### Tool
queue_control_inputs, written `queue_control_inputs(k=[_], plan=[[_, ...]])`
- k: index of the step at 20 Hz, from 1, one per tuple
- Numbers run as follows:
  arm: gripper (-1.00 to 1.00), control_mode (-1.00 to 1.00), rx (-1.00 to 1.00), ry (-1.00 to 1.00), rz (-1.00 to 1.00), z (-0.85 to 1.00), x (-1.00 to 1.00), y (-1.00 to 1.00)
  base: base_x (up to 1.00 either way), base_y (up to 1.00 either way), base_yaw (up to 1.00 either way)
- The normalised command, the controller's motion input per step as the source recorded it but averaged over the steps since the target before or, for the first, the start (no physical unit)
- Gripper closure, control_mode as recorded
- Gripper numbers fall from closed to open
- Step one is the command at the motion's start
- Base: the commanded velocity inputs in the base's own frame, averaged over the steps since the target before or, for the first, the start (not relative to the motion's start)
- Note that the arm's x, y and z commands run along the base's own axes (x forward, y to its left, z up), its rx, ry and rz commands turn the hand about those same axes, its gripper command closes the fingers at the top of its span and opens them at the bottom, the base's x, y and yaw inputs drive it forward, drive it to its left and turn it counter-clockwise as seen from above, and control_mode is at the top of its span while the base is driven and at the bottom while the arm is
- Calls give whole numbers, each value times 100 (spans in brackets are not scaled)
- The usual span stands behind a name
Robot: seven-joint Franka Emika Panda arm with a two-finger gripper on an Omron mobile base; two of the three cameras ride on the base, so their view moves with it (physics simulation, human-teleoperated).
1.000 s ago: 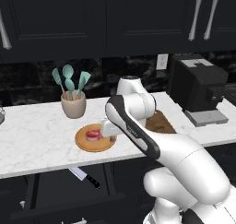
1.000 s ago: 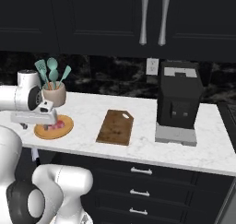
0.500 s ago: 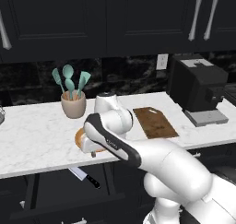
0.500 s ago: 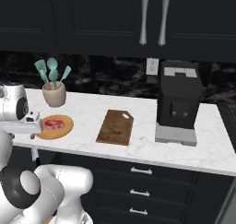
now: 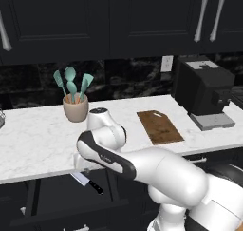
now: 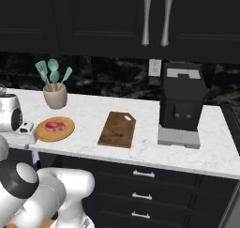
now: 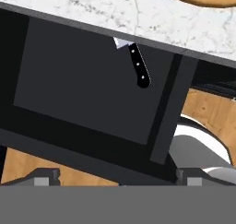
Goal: Pick up the knife from the drawer and place it on the cutting board. Then place the meat from the plate to the cutting board.
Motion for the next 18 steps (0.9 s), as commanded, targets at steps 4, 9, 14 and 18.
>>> queue_control_inputs(k=[4,9,14,18], plan=[[-100,-100,0,0,5,-49,-6,16,0,0,0],[-100,-100,0,2,1,-46,-3,20,0,0,0],[-100,-100,3,2,0,-27,-9,13,0,0,0],[-100,-100,0,2,0,-13,-8,23,0,0,0]])
